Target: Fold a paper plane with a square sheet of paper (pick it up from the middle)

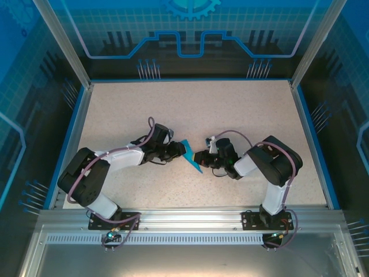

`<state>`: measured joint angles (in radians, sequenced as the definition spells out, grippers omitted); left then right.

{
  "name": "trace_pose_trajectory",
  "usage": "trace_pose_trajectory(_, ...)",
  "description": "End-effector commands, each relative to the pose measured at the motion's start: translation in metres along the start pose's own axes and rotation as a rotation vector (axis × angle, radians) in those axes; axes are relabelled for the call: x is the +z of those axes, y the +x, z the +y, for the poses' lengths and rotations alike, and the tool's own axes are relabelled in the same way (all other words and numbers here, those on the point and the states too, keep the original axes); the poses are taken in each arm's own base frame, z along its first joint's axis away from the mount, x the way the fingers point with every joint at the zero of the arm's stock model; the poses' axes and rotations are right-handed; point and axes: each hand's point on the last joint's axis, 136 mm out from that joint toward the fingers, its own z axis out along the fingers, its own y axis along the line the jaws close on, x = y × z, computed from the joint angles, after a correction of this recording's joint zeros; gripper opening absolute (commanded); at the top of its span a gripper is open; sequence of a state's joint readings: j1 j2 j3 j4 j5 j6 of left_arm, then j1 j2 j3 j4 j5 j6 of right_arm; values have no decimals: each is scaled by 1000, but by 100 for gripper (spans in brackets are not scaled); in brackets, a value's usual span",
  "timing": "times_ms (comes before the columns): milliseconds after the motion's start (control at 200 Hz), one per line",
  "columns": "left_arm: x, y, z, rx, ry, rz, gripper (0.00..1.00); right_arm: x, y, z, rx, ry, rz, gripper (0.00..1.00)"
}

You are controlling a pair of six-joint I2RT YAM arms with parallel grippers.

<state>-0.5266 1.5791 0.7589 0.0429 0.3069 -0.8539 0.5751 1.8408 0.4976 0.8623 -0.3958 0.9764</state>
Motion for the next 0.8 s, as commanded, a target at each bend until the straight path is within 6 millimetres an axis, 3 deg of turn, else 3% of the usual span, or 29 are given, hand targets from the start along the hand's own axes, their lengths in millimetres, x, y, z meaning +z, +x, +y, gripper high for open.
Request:
trace_pose_trajectory(0,6,-2,-16,46,55,17,34,2,1,-8,19,12,28,0)
trace_pose_trajectory(450,24,2,-21,63,74,62,24,3,5,-29,66,84,43,0)
trace_pose_trajectory(795,33,2,-9,50,29,70,21,4,9,-42,97,134,63,0)
